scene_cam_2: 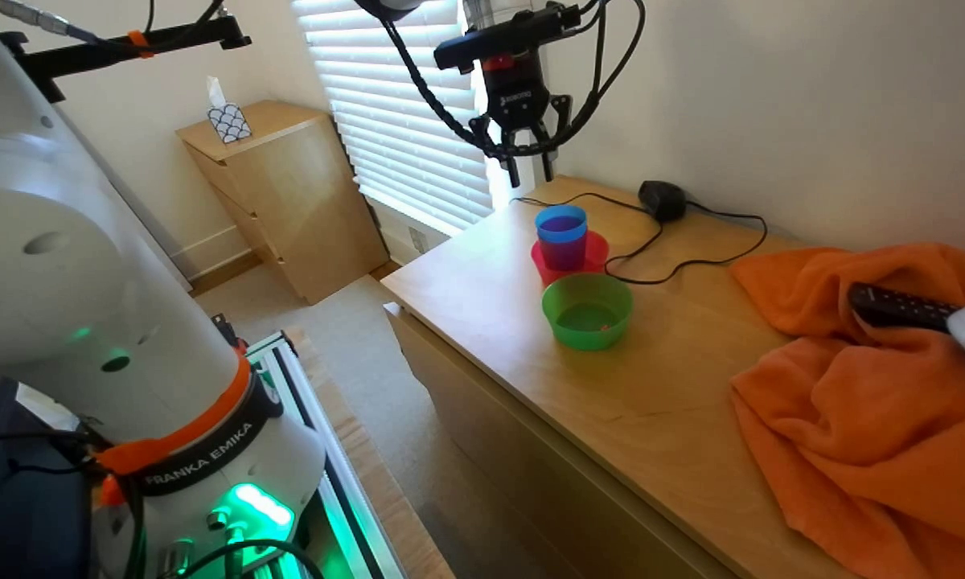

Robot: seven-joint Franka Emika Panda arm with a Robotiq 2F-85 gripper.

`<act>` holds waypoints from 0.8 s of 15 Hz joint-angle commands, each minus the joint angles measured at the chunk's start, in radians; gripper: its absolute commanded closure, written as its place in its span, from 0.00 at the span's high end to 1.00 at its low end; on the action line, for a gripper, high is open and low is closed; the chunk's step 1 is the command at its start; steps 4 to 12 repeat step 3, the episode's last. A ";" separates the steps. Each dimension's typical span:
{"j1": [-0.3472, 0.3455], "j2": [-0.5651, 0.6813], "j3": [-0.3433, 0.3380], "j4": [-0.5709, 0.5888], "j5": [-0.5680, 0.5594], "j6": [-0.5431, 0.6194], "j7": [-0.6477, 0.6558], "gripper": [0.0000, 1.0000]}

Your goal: Remove the blue cup from the green bowl and put it in the pink cup that is inside the pink bowl

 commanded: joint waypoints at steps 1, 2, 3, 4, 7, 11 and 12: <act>-0.042 -0.085 -0.035 -0.026 0.038 -0.115 0.057 0.81; -0.058 -0.099 -0.051 -0.027 0.039 -0.157 0.064 0.88; -0.034 -0.050 -0.028 0.001 0.017 -0.110 0.043 0.72; -0.034 -0.050 -0.028 0.001 0.017 -0.110 0.043 0.72; -0.034 -0.050 -0.028 0.001 0.017 -0.110 0.043 0.72; -0.034 -0.050 -0.028 0.001 0.017 -0.110 0.043 0.72; -0.034 -0.050 -0.028 0.001 0.017 -0.110 0.043 0.72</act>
